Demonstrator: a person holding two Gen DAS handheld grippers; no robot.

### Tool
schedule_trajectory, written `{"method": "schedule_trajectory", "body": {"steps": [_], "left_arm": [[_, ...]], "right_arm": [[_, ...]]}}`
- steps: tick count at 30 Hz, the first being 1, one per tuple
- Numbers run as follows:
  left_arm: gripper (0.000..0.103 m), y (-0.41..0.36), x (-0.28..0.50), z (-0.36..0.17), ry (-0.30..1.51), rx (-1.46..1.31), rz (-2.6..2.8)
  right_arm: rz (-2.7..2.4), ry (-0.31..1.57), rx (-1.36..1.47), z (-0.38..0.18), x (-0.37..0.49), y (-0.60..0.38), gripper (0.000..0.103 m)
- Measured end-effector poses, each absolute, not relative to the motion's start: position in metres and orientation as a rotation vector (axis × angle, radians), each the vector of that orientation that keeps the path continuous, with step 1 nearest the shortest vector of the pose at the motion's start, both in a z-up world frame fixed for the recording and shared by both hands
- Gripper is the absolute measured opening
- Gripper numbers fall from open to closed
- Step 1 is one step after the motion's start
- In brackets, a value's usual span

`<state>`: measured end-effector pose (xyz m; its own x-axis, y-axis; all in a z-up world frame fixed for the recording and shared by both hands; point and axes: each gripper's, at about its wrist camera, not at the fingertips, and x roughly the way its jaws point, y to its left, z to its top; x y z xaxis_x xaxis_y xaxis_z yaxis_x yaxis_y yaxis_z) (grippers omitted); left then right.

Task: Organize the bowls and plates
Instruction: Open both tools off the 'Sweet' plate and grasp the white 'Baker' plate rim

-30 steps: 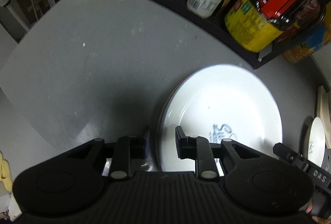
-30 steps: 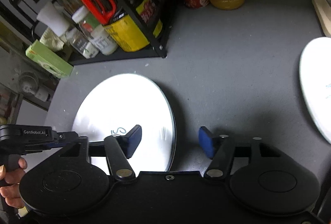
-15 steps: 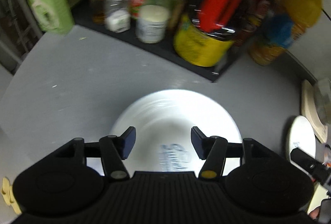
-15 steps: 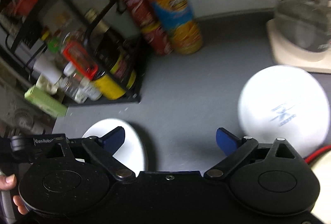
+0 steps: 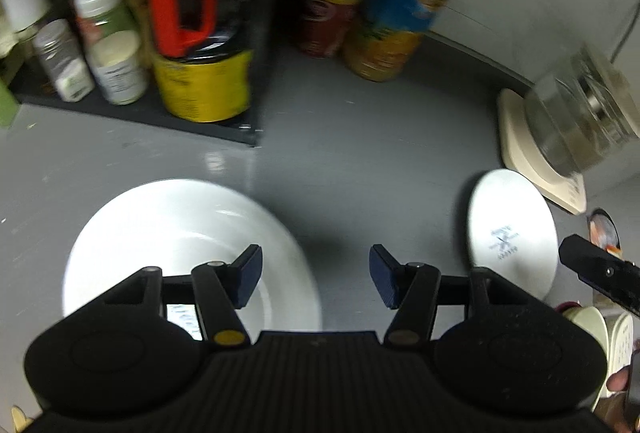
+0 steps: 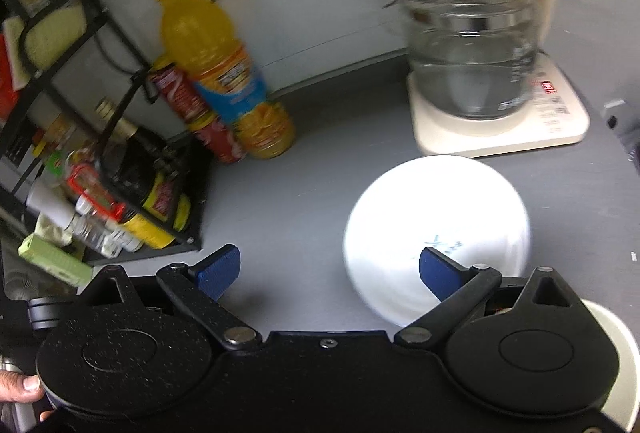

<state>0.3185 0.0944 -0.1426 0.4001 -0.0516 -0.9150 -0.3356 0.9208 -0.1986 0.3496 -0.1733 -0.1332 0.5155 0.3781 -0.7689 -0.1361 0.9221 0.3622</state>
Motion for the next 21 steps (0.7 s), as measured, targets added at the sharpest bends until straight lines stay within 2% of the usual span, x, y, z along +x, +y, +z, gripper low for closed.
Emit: {"method": "schedule_trajectory", "body": {"steps": [10,21], "left_arm": [[0.057,0.053,0.351,-0.145,1.158,-0.354,0.074],[0.057,0.013,0.392,-0.174,1.224,-0.364,-0.022]], "right_arm": [[0.207,0.997,0.323,-0.139,0.359,-0.209,0.096],[0.063,1.076,0.398,-0.165,0.387,-0.246,0.095]]}}
